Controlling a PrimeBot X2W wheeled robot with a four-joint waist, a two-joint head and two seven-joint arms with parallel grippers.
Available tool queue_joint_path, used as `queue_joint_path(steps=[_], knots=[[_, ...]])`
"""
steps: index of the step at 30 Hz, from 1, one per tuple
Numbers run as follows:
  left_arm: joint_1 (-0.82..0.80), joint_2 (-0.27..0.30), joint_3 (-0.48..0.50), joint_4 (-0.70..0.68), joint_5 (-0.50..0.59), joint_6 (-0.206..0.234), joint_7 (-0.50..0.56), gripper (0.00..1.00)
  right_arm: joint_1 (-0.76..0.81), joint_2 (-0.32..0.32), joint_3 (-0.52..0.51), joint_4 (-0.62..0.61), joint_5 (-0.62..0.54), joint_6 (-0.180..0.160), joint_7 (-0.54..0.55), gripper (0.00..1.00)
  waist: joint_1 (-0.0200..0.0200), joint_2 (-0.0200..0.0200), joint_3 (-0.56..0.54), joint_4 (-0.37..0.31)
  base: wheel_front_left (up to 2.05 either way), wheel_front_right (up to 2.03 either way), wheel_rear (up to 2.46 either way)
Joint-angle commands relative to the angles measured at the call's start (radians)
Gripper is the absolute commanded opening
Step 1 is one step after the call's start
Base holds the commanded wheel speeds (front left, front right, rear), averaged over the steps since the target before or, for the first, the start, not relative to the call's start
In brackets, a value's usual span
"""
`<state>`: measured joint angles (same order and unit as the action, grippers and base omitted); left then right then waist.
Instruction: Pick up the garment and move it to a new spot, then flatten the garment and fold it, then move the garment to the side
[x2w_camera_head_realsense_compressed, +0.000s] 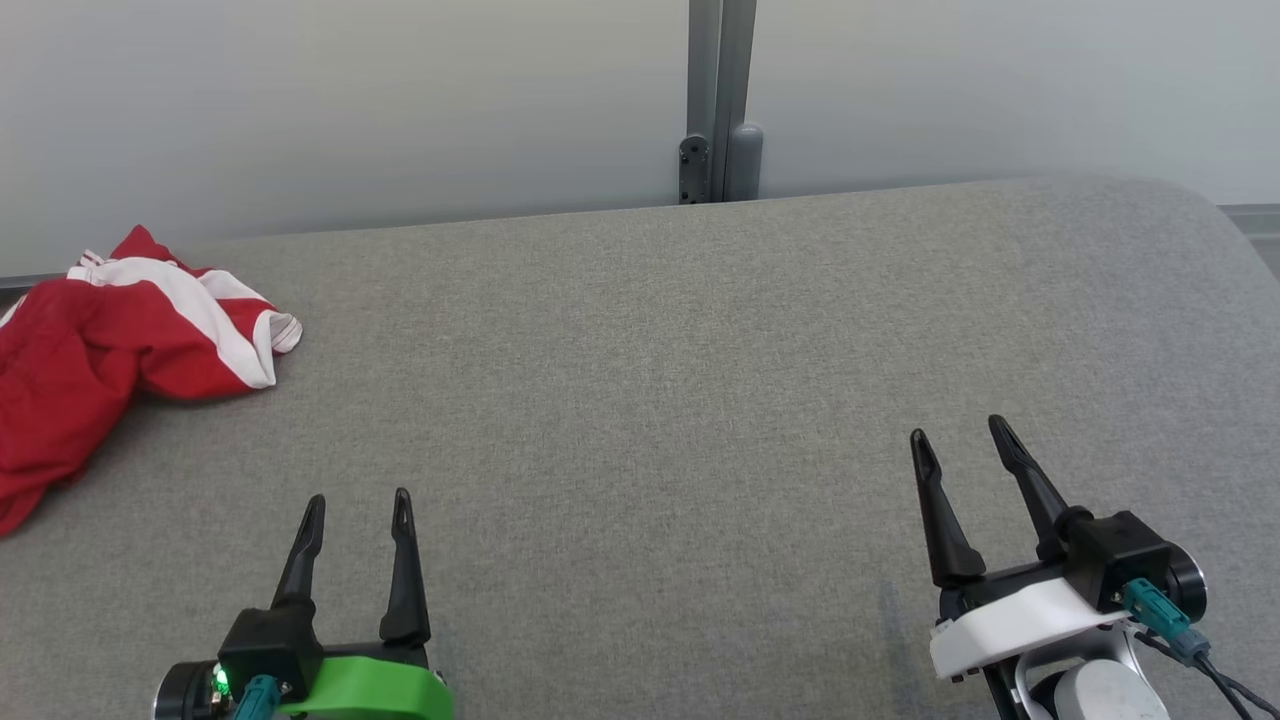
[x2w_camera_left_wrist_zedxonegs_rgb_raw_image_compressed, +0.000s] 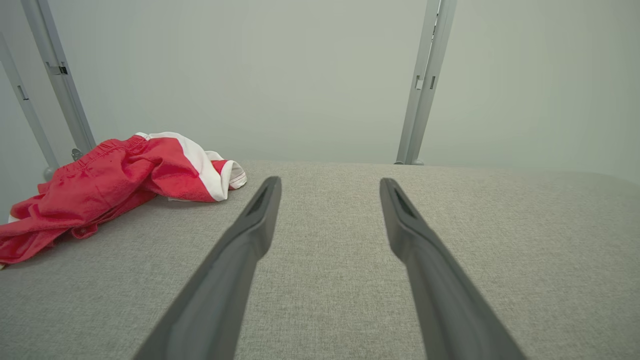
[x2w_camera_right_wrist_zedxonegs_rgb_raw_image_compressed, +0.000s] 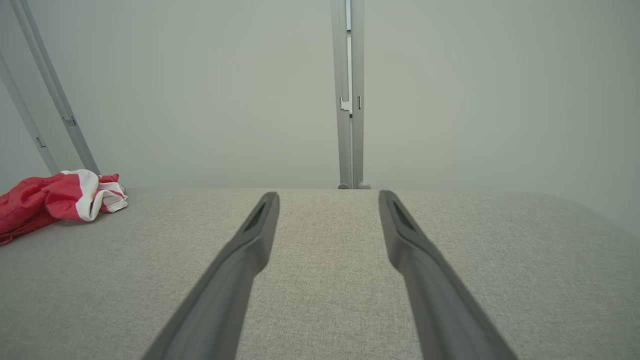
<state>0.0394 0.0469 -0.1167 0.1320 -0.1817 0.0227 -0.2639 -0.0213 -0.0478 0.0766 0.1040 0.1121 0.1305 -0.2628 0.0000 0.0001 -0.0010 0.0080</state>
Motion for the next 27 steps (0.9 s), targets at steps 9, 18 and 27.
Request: queue_joint_path(steps=[9,18,27], knots=[[0.003,0.006,0.007,0.003,-0.004,0.004,-0.001,1.0,-0.005,-0.005,-0.003,0.006,0.004,0.0,-0.003,1.0,0.0,-0.0001,0.002,0.001,0.0,0.0,0.0],[0.001,0.006,0.006,0.006,-0.001,0.002,-0.001,1.0,-0.006,-0.005,-0.005,0.002,0.003,0.0,-0.003,1.0,0.0,-0.0001,0.003,0.002,0.0,0.0,0.0],[-0.015,0.006,-0.003,0.009,0.004,0.004,-0.001,1.0,0.005,-0.004,-0.011,-0.039,-0.012,0.0,-0.003,1.0,0.0,-0.0001,0.004,0.059,0.0,0.0,0.0]])
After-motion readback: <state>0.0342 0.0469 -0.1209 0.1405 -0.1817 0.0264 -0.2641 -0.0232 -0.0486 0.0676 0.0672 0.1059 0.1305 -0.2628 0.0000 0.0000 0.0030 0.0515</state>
